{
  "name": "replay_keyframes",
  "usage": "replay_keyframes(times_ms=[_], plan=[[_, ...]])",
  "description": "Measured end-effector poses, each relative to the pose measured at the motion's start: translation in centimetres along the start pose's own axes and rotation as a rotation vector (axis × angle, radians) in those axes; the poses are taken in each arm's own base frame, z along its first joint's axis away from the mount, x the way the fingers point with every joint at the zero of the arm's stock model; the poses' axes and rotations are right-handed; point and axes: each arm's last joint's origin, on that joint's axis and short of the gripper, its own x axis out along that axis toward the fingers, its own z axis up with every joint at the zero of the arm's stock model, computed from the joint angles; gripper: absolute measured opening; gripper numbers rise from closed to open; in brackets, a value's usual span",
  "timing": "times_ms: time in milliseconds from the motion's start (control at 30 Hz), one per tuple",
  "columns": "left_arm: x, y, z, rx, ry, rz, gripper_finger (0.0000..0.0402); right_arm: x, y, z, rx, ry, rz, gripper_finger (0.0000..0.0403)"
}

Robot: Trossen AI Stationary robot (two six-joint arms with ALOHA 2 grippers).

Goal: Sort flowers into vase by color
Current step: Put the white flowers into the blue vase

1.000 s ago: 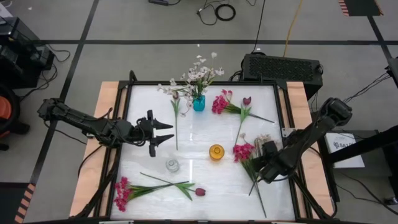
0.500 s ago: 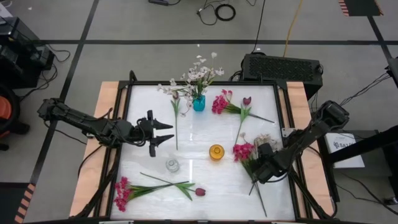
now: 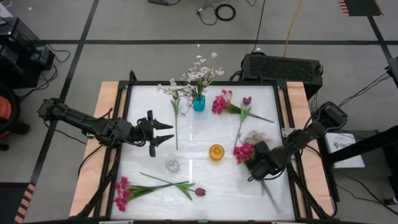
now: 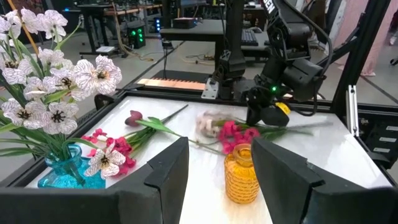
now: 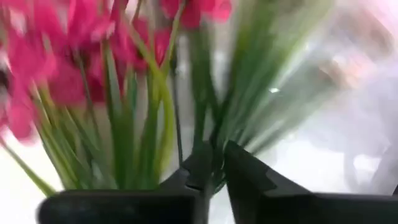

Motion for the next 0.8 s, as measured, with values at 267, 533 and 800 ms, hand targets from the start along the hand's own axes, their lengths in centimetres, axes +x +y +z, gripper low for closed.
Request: replay_keyframes(times_ms=[267, 533, 800], plan=[[0.0, 0.0, 0.0, 0.018, 0.0, 0.0, 0.018, -0.2, -0.6, 0.7, 0.019, -0.175, -0.011, 0.0005], [0.0, 0.0, 0.0, 0.024, 0.0, 0.0, 0.018, -2.2, -2.1, 2.4, 0.049, -0.406, 0.065, 0.0001], [0.0, 0.0, 0.0, 0.023, -0.003, 0.0, 0.018, -4.9, -3.5, 3.7, 0.012, -0.557, 0.257, 0.0001]])
